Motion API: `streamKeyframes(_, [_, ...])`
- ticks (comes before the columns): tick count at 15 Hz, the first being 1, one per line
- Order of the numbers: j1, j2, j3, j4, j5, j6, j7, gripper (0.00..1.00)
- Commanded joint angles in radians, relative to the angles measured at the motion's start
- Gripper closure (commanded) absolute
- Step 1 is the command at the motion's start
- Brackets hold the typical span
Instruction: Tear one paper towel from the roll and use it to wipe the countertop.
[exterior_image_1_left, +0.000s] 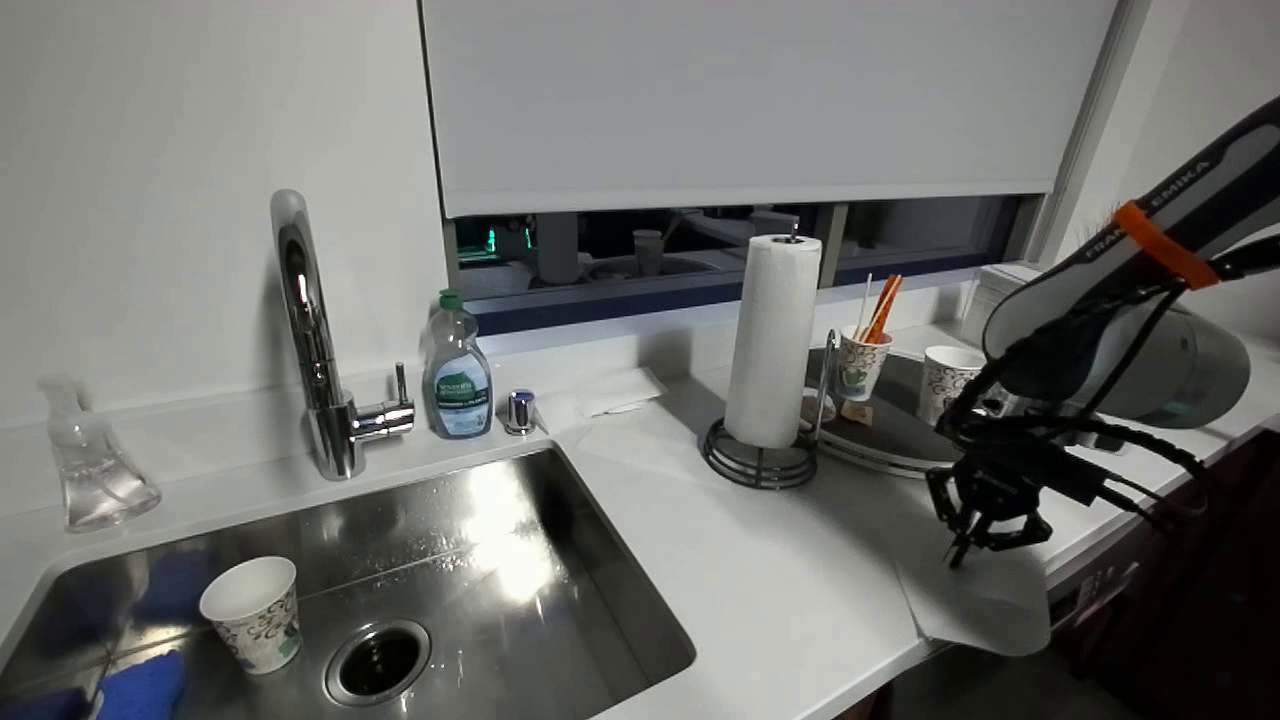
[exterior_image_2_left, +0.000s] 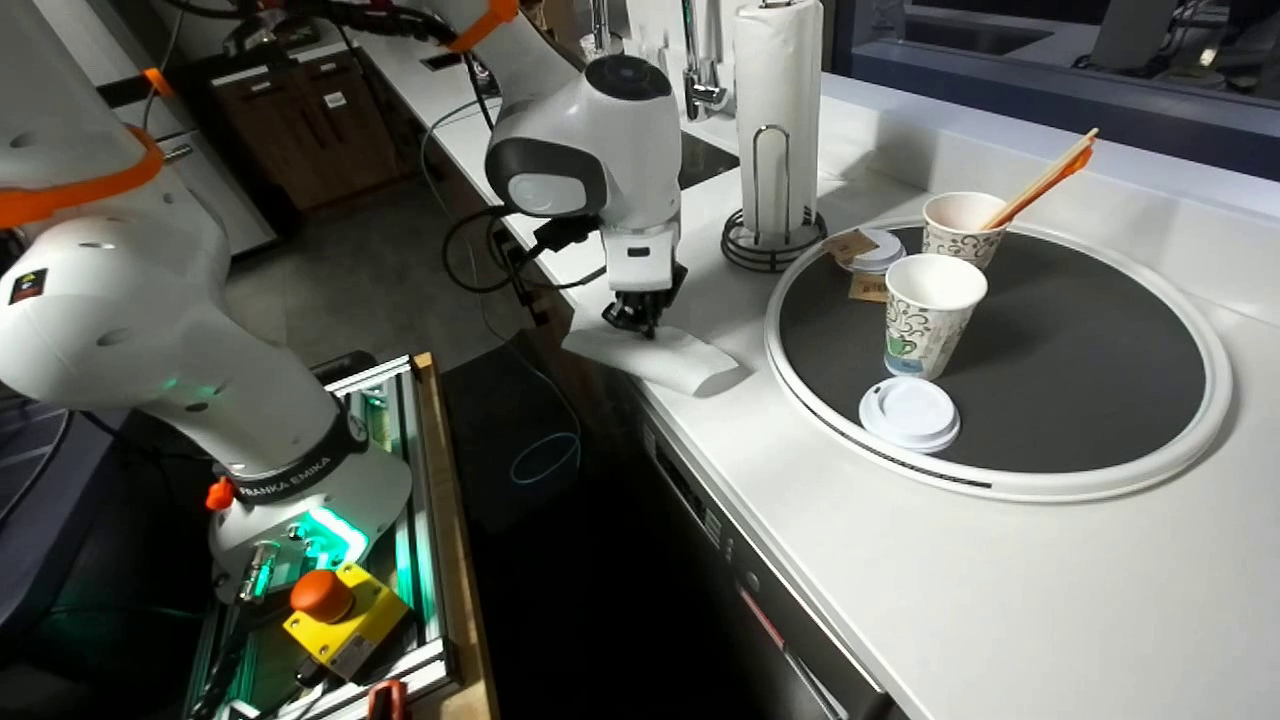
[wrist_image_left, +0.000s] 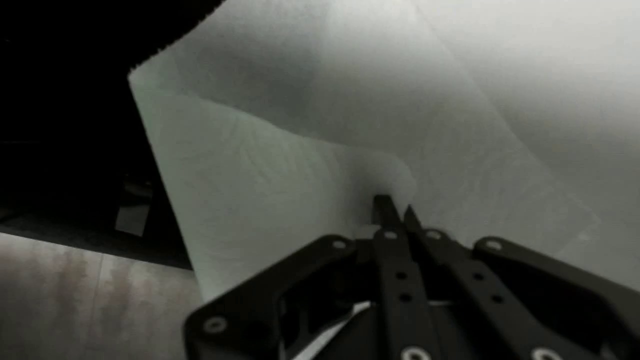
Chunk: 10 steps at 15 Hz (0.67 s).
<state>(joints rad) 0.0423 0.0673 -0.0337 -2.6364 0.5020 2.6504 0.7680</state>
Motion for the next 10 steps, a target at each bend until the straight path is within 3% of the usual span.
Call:
streamKeyframes(1, [-0.071, 0.023, -0.067, -0.032, -0.111, 0.033, 0.135, 1.00])
streamKeyframes(6, [-0.158, 0.041, -0.154, 0.023, -0.191, -0.019, 0.253, 1.00])
streamKeyframes(10, [-0.127, 0.064, -0.131, 0.083, -0.286, -0.090, 0.290, 1.00])
